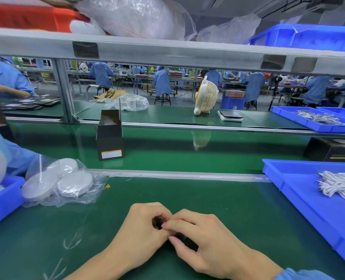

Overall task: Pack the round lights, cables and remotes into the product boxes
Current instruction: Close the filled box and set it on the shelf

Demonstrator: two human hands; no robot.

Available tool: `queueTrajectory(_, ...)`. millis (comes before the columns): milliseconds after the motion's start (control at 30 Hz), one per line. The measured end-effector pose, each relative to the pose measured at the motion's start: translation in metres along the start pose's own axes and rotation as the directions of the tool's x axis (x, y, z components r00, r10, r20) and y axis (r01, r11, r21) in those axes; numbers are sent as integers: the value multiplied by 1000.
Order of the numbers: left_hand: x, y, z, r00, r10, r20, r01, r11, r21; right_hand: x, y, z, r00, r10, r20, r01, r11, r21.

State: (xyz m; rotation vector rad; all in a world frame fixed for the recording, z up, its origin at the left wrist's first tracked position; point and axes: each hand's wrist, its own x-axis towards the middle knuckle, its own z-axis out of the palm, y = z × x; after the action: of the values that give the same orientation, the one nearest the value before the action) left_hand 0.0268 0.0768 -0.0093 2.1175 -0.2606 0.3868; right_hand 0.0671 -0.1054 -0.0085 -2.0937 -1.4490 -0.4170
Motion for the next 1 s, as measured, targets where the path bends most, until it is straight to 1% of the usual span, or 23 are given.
queueTrajectory(433, 0, -6, 1, 999, -10, 36, 8, 999, 43, 1, -1, -1, 1000, 10, -8, -10, 1000, 0)
queueTrajectory(667, 1, -7, 1, 999, -30, 44, 28, 998, 49, 2, 6, 3, 999, 41, -15, -40, 998, 57)
queueTrajectory(767, 2, -4, 4, 1000, -11, 20, 10, 999, 49, 3, 12, 0, 991, 133, -25, -124, 967, 223)
queueTrajectory(833, 5, -2, 7, 1000, -10, 3, 10, 998, 56, 4, 15, -2, 972, 224, -74, -191, 933, 305)
queueTrajectory(933, 17, -7, 7, 996, -84, -10, 84, 996, -1, 7, 20, 0, 914, 379, -144, -288, 857, 428)
queueTrajectory(1000, 34, -15, 2, 991, -127, -33, 126, 991, -33, 7, 23, 1, 884, 434, -174, -314, 827, 466)
